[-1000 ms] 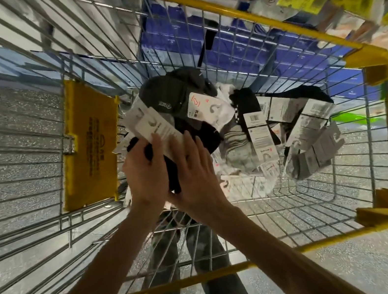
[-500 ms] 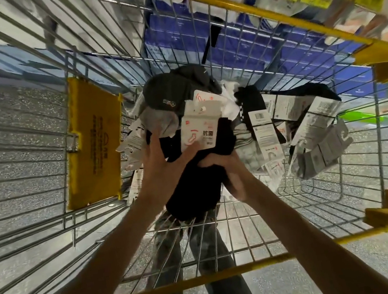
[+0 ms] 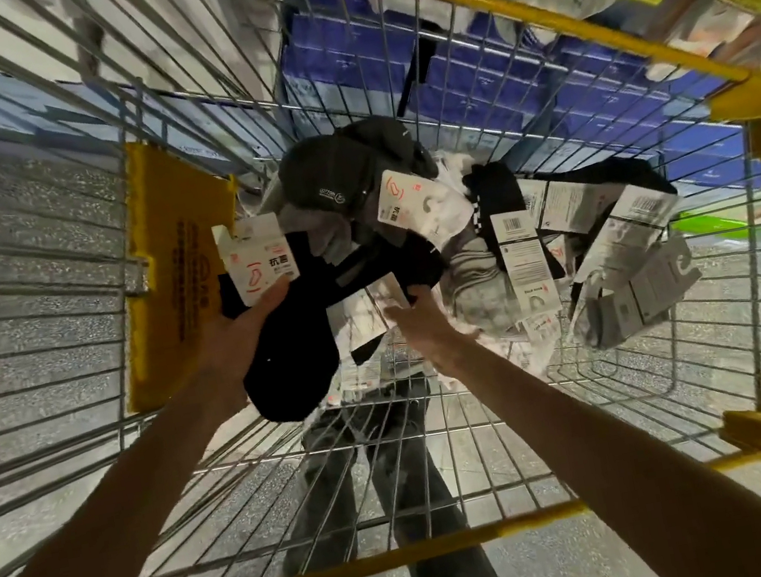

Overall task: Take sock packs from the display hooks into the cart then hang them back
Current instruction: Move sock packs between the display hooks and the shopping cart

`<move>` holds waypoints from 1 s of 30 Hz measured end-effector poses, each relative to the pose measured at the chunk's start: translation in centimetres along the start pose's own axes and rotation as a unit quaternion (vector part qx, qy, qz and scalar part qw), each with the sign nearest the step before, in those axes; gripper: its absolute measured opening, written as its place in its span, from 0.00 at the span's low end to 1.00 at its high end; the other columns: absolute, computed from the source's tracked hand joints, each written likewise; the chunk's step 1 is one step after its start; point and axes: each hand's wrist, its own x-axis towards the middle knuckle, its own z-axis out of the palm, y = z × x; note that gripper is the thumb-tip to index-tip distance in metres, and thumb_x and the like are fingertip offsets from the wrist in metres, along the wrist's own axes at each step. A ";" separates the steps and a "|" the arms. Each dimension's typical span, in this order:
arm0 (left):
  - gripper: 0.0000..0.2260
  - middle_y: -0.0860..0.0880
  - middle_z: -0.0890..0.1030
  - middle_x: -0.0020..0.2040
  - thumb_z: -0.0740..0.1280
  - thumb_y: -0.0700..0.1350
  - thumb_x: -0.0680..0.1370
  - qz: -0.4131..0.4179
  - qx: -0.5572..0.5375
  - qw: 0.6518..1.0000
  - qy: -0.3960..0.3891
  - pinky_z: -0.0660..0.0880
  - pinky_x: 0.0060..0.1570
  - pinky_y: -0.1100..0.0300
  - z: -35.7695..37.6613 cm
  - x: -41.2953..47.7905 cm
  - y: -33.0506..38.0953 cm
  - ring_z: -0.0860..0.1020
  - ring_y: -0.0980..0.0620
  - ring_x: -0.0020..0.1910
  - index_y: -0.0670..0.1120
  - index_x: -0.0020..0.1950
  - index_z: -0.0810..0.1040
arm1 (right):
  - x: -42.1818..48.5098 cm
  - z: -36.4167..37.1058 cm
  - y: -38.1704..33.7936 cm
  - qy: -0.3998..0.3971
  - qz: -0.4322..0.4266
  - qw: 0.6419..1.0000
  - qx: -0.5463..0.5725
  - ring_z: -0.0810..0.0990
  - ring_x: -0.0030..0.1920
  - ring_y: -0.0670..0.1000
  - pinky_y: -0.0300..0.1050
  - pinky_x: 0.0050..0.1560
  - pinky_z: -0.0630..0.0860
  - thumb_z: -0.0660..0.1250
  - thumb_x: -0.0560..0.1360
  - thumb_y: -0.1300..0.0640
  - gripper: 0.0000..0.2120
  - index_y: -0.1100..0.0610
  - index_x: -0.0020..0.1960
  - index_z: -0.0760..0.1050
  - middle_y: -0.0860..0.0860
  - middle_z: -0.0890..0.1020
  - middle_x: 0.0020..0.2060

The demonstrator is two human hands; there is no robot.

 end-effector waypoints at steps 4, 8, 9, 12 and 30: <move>0.14 0.51 0.82 0.54 0.75 0.46 0.74 0.011 0.037 0.999 0.023 0.74 0.54 0.57 -0.9 1.0 -0.4 0.80 0.51 0.51 0.48 0.58 0.79 | 2.0 0.8 1.5 0.038 0.006 0.999 -0.024 0.73 0.60 0.56 0.47 0.54 0.73 0.70 0.74 0.61 0.33 0.57 0.73 0.56 0.55 0.69 0.64; 0.14 0.54 0.82 0.49 0.75 0.46 0.73 0.004 0.029 0.999 0.016 0.75 0.49 0.60 -1.5 1.8 -1.0 0.81 0.52 0.50 0.49 0.57 0.79 | 2.9 3.0 1.3 0.084 0.009 0.986 0.146 0.75 0.57 0.57 0.45 0.49 0.72 0.75 0.69 0.67 0.33 0.60 0.66 0.58 0.60 0.74 0.59; 0.14 0.55 0.82 0.47 0.75 0.45 0.73 0.005 0.029 1.000 0.011 0.75 0.46 0.63 -1.7 1.9 -1.3 0.81 0.54 0.48 0.49 0.57 0.79 | 3.0 3.3 1.4 0.104 0.017 0.978 0.178 0.76 0.54 0.56 0.45 0.47 0.73 0.75 0.68 0.66 0.32 0.59 0.63 0.59 0.60 0.75 0.56; 0.13 0.58 0.81 0.46 0.75 0.46 0.74 0.009 0.037 0.999 -0.004 0.73 0.39 0.68 -2.3 1.8 -1.8 0.79 0.61 0.44 0.50 0.57 0.78 | 3.0 3.6 1.8 0.116 0.033 0.959 0.257 0.79 0.52 0.55 0.51 0.54 0.78 0.77 0.68 0.65 0.31 0.60 0.62 0.60 0.57 0.78 0.52; 0.15 0.55 0.79 0.58 0.75 0.48 0.73 0.239 0.106 0.963 -0.071 0.78 0.55 0.56 -0.9 -8.3 8.2 0.78 0.51 0.59 0.59 0.55 0.74 | -19.0 -7.9 -9.2 -0.163 0.048 0.833 0.526 0.78 0.41 0.57 0.47 0.35 0.82 0.64 0.77 0.52 0.16 0.65 0.50 0.81 0.65 0.77 0.50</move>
